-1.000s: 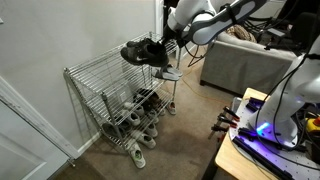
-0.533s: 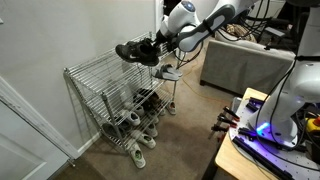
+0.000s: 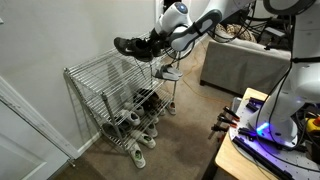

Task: Move the black shoe from the second rack to the top rack

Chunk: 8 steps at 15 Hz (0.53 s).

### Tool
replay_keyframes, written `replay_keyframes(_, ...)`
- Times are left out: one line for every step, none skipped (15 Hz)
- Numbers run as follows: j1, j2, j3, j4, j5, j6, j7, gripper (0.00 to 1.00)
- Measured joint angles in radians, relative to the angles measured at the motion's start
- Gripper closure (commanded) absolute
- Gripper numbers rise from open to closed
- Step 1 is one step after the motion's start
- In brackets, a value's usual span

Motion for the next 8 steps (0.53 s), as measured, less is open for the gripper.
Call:
replay_keyframes(0.009, 0.014, -0.015, 0.018, 0.000, 0.000, 0.018, 0.97)
replay_keyframes(0.015, 0.029, -0.029, 0.032, 0.000, 0.000, 0.033, 0.97)
replay_keyframes(0.019, 0.043, -0.040, 0.045, 0.000, 0.000, 0.043, 0.69)
replay_keyframes(0.020, 0.056, -0.048, 0.054, 0.000, 0.000, 0.053, 0.64)
replay_keyframes(0.023, 0.070, -0.059, 0.063, 0.000, 0.000, 0.067, 0.60)
replay_keyframes(0.027, 0.083, -0.069, 0.072, 0.000, 0.001, 0.079, 0.53)
replay_keyframes(0.029, 0.095, -0.076, 0.081, 0.000, 0.001, 0.091, 0.47)
replay_keyframes(0.030, 0.104, -0.082, 0.089, 0.000, 0.005, 0.101, 0.40)
